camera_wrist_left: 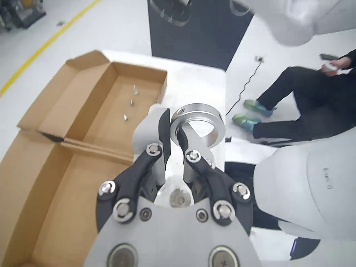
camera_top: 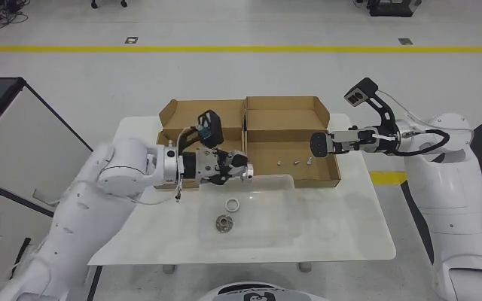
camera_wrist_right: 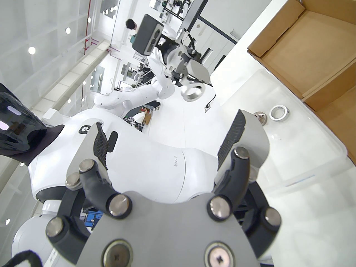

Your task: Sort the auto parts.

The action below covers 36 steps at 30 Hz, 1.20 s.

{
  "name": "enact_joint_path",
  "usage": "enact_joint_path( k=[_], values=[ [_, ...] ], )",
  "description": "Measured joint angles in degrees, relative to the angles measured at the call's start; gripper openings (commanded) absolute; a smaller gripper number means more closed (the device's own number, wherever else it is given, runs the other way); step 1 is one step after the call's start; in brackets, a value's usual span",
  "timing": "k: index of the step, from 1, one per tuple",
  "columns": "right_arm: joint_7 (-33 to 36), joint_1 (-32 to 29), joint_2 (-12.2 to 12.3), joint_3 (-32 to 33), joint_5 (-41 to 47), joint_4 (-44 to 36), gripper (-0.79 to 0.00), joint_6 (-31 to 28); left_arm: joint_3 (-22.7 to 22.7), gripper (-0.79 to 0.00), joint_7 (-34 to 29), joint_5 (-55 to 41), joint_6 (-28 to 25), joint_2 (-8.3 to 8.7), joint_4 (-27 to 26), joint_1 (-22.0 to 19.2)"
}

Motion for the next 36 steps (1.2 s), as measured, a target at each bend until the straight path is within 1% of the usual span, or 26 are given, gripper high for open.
enact_joint_path(
  k=[2,5,8,23,26,32,36],
  values=[
    [0.0,0.0,0.0,0.0,0.0,0.0,0.0,0.0,-0.48,-0.785,2.89,-3.29,-4.75,0.01,1.2,0.14],
    [0.0,0.0,0.0,0.0,0.0,0.0,0.0,0.0,0.01,-0.785,5.83,-7.45,-10.04,-0.15,3.28,-0.58],
    [0.0,0.0,0.0,0.0,0.0,0.0,0.0,0.0,1.11,-0.785,6.9,-10.28,-12.69,-0.31,5.4,-1.65],
    [0.0,0.0,0.0,0.0,0.0,0.0,0.0,0.0,1.25,-0.785,6.84,-10.17,-12.44,-0.33,5.39,-1.67],
    [0.0,0.0,0.0,0.0,0.0,0.0,0.0,0.0,0.76,-0.785,10.48,-12.7,-12.64,-0.48,5.21,-1.29],
    [0.0,0.0,0.0,0.0,0.0,0.0,0.0,0.0,-0.57,-0.785,17.35,-21.73,-15.98,-0.78,6.76,-2.64],
    [0.0,0.0,0.0,0.0,0.0,0.0,0.0,0.0,-0.51,-0.785,20.15,-28.39,-15.97,-1.16,5.61,-3.59]
  ],
)
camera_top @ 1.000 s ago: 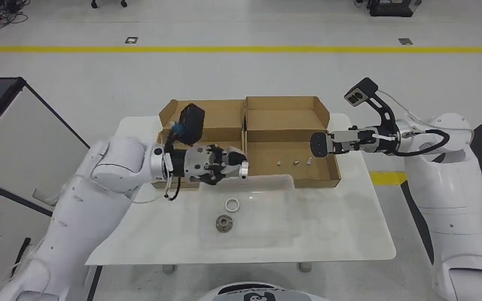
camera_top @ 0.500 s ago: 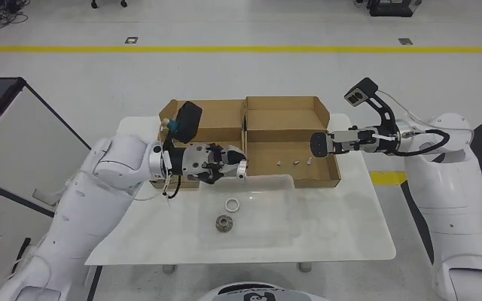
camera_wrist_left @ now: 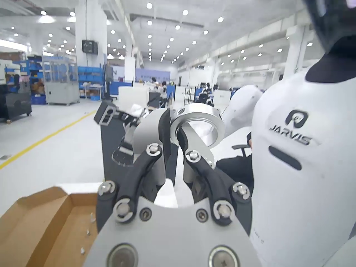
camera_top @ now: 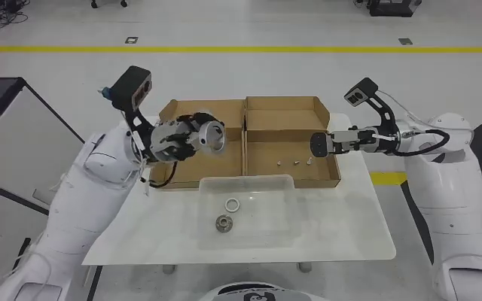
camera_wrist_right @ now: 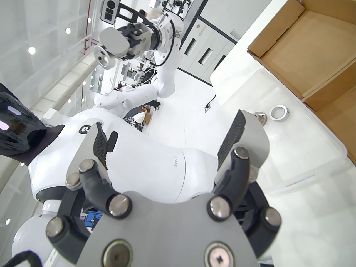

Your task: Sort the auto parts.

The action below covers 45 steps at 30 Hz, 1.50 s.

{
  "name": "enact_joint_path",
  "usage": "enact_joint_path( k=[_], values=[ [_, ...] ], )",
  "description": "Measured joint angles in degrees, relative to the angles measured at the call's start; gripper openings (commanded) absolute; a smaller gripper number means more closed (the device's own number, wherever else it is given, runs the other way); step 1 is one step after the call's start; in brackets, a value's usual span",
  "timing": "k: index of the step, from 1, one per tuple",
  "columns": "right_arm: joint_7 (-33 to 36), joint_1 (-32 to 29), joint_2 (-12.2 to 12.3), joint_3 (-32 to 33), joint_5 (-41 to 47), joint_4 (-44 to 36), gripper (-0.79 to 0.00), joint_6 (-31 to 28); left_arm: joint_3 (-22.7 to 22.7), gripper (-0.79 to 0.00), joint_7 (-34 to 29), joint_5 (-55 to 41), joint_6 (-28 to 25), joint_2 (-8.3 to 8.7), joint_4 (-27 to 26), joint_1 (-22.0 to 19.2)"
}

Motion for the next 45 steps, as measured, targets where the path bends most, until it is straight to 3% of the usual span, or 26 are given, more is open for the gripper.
enact_joint_path(
  k=[4,10,24,29,41,45],
  values=[
    [0.0,0.0,0.0,0.0,0.0,0.0,0.0,0.0,-0.02,-0.785,0.9,-7.05,0.01,-0.56,-1.38,-0.21],
    [0.0,0.0,0.0,0.0,0.0,0.0,0.0,0.0,-1.09,-0.785,-3.12,-18.49,0.01,-1.89,-3.5,0.52],
    [0.0,0.0,0.0,0.0,0.0,0.0,0.0,0.0,-6.19,-0.785,-18.33,-43.07,0.01,-7.78,-3.51,3.51],
    [0.0,0.0,0.0,0.0,0.0,0.0,0.0,0.0,-6.87,-0.785,-18.15,-38.58,0.01,-9.15,-2.78,4.09],
    [0.0,0.0,0.0,0.0,0.0,0.0,0.0,0.0,-8.67,-0.785,-18.08,-16.53,0.01,-9.45,2.26,3.95],
    [0.0,0.0,0.0,0.0,0.0,0.0,0.0,0.0,-8.31,-0.785,-16.75,-18.45,0.01,-9.87,1.91,4.3]
  ],
)
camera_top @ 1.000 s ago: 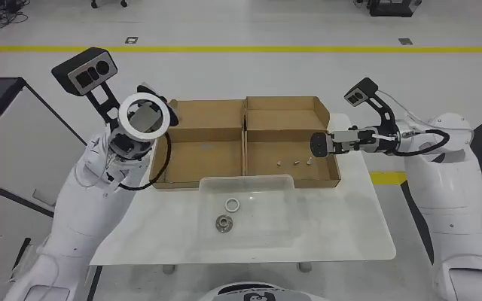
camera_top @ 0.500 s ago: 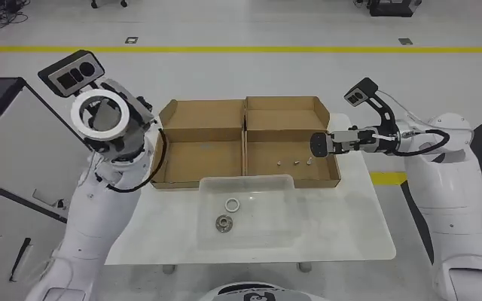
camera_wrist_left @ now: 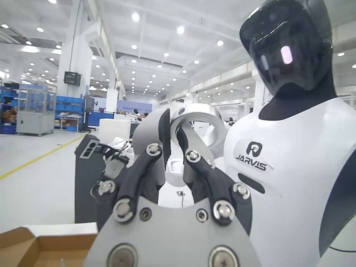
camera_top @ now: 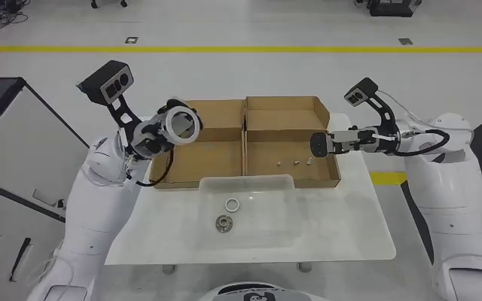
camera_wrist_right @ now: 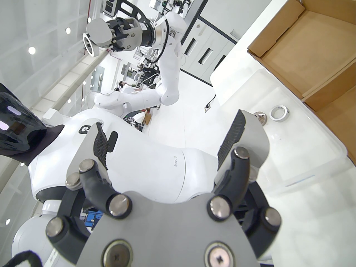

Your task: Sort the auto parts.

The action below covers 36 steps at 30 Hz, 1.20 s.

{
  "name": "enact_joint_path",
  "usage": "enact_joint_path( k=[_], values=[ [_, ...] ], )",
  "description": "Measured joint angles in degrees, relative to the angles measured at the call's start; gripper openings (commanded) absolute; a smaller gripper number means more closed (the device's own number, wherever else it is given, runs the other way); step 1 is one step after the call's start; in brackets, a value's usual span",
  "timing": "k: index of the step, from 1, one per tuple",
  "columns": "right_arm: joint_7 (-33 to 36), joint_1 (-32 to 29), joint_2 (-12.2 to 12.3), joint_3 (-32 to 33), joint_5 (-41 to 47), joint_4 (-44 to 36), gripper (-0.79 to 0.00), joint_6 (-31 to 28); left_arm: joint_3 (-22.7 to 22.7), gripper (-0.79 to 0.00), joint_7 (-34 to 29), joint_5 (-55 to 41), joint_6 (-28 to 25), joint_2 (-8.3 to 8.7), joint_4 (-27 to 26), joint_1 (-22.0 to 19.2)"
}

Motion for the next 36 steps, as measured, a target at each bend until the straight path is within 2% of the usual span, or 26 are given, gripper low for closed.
enact_joint_path(
  k=[7,11,16,22,25,28,36],
  values=[
    [0.0,0.0,0.0,0.0,0.0,0.0,0.0,0.0,0.67,-0.785,1.02,-12.14,0.0,-1.03,-1.18,0.15],
    [0.0,0.0,0.0,0.0,0.0,0.0,0.0,0.0,0.13,-0.785,-1.17,-18.6,0.0,-1.76,-1.31,0.02],
    [0.0,0.0,0.0,0.0,0.0,0.0,0.0,0.0,-0.13,-0.785,-1.41,-15.65,0.0,-2.01,-0.94,-0.25],
    [0.0,0.0,0.0,0.0,0.0,0.0,0.0,0.0,-0.44,-0.785,-2.18,-3.97,0.77,-1.39,0.26,-0.4],
    [0.0,0.0,0.0,0.0,0.0,0.0,0.0,0.0,0.05,-0.785,-1.82,-1.99,0.41,-1.12,0.57,-0.23],
    [0.0,0.0,0.0,0.0,0.0,0.0,0.0,0.0,0.44,-0.785,-1.39,-3.03,0.0,-0.95,0.55,-0.22],
    [0.0,0.0,0.0,0.0,0.0,0.0,0.0,0.0,0.38,-0.785,-1.4,-14.97,0.0,-1.42,-0.58,0.03]
  ],
)
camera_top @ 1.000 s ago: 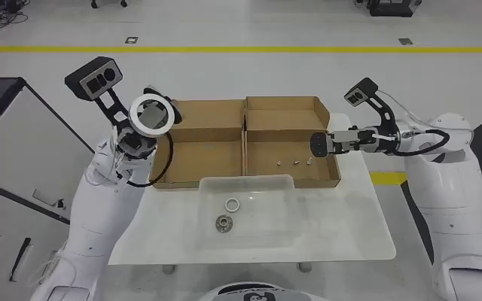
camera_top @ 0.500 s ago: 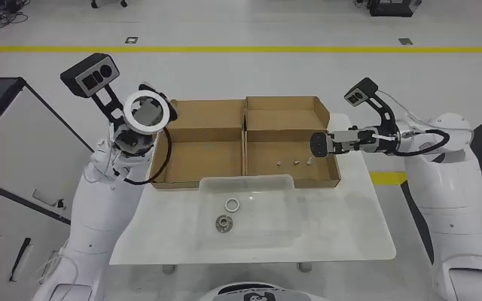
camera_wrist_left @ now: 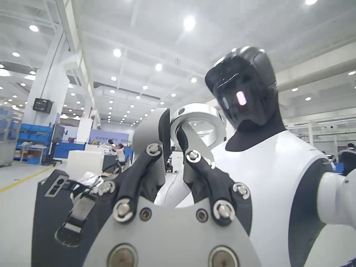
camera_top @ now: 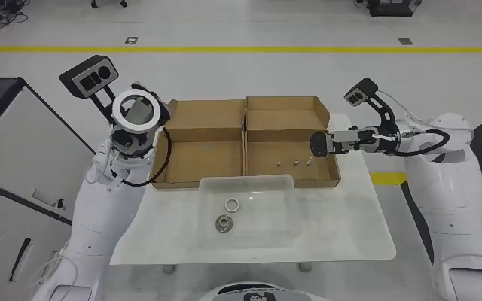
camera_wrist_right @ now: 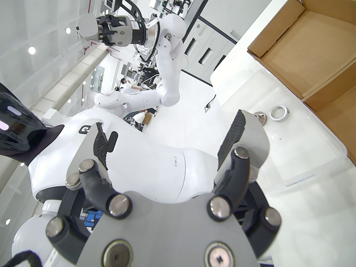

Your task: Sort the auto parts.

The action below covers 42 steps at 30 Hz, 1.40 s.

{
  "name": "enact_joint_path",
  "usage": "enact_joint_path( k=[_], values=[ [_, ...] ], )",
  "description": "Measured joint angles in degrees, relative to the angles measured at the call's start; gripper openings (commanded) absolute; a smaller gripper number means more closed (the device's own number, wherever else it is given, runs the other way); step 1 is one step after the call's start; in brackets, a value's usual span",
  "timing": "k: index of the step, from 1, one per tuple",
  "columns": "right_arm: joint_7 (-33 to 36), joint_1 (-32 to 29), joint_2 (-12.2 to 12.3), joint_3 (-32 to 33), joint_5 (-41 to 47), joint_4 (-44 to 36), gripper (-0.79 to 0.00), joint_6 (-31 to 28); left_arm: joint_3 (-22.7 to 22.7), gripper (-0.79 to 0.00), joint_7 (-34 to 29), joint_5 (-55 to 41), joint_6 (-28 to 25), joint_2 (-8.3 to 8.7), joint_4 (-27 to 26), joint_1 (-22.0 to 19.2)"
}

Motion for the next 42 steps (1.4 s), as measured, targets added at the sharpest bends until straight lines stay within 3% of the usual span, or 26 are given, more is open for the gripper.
enact_joint_path(
  k=[19,28,33,37,42],
  values=[
    [0.0,0.0,0.0,0.0,0.0,0.0,0.0,0.0,-0.68,-0.785,1.02,0.54,1.09,-0.08,-0.58,0.19],
    [0.0,0.0,0.0,0.0,0.0,0.0,0.0,0.0,-7.92,-0.785,4.17,17.52,8.58,0.61,0.61,3.32],
    [0.0,0.0,0.0,0.0,0.0,0.0,0.0,0.0,-9.97,-0.785,9.15,20.71,11.07,0.58,0.73,6.05],
    [0.0,0.0,0.0,0.0,0.0,0.0,0.0,0.0,-11.68,-0.785,12.65,24.47,13.96,0.58,2.62,5.65],
    [0.0,0.0,0.0,0.0,0.0,0.0,0.0,0.0,-13.74,-0.785,14.12,36.35,19.8,0.93,5.84,3.15]
  ],
)
